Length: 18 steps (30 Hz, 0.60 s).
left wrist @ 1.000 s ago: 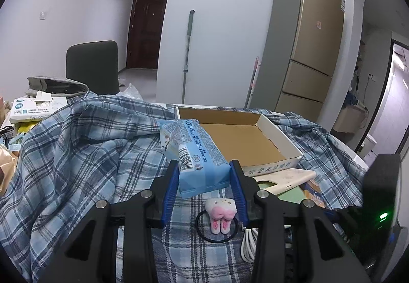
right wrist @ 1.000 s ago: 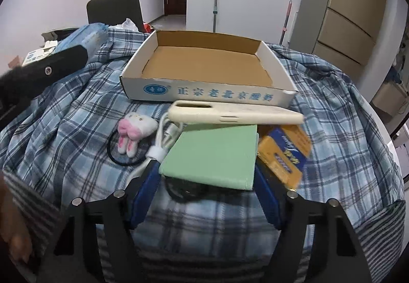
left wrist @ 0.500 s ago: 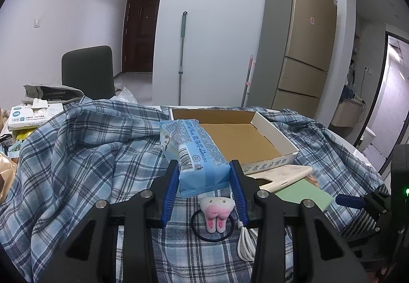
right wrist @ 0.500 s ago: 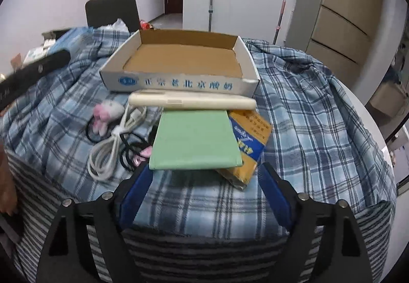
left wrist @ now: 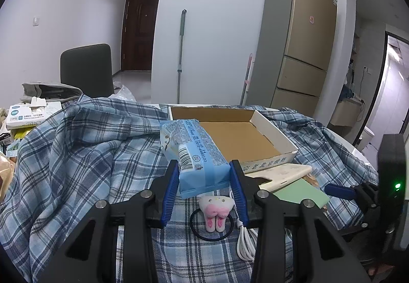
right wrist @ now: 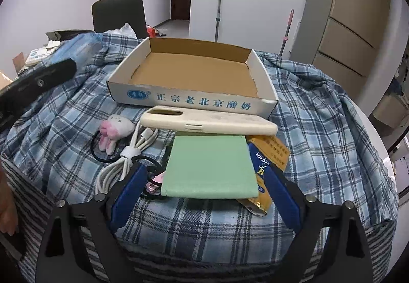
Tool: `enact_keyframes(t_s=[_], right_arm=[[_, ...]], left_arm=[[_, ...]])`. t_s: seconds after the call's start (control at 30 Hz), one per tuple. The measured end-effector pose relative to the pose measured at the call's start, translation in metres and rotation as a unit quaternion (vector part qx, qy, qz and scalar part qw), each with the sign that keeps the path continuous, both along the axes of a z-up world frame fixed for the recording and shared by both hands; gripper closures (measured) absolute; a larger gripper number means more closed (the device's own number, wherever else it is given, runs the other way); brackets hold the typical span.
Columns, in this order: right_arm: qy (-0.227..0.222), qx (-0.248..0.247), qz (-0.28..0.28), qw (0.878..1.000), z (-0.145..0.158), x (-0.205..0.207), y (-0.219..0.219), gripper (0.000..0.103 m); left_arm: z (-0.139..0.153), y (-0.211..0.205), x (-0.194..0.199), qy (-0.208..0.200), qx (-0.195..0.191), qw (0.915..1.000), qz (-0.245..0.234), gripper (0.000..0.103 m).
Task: Organize soft objects
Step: 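Lower the right tool onto the green card and close on it while left holds tissues, then lift the green card and tissue pack and carry both over the box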
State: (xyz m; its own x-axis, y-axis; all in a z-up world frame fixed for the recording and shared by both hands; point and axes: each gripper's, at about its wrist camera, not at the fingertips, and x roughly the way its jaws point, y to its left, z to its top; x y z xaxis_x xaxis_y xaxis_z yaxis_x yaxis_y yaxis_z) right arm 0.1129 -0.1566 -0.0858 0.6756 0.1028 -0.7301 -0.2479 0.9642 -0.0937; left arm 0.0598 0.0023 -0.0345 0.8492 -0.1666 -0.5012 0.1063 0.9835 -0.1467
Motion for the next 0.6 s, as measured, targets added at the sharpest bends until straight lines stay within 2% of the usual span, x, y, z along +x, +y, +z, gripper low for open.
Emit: enact_keyframes(t_s=[0.07,0.13,0.43,0.6], right_arm=[[0.005,0.003,-0.006,1.000,-0.003,0.002,-0.003,0.029],[0.010,0.007,-0.007,1.000,-0.006,0.004,-0.006,0.033],[-0.014,0.011,0.001,1.000,-0.001,-0.004,-0.007,0.035],[-0.054,0.034,0.012,0.998,0.014,-0.018,-0.013,0.035]], left_arm=[[0.000,0.000,0.000,0.000,0.000,1.0000,0.000,0.061],[0.000,0.000,0.000,0.000,0.000,1.0000,0.000,0.061],[0.000,-0.003,-0.001,-0.002,0.003,1.0000,-0.003,0.061],[0.001,-0.003,-0.002,-0.004,-0.008,0.9998,-0.016,0.061]])
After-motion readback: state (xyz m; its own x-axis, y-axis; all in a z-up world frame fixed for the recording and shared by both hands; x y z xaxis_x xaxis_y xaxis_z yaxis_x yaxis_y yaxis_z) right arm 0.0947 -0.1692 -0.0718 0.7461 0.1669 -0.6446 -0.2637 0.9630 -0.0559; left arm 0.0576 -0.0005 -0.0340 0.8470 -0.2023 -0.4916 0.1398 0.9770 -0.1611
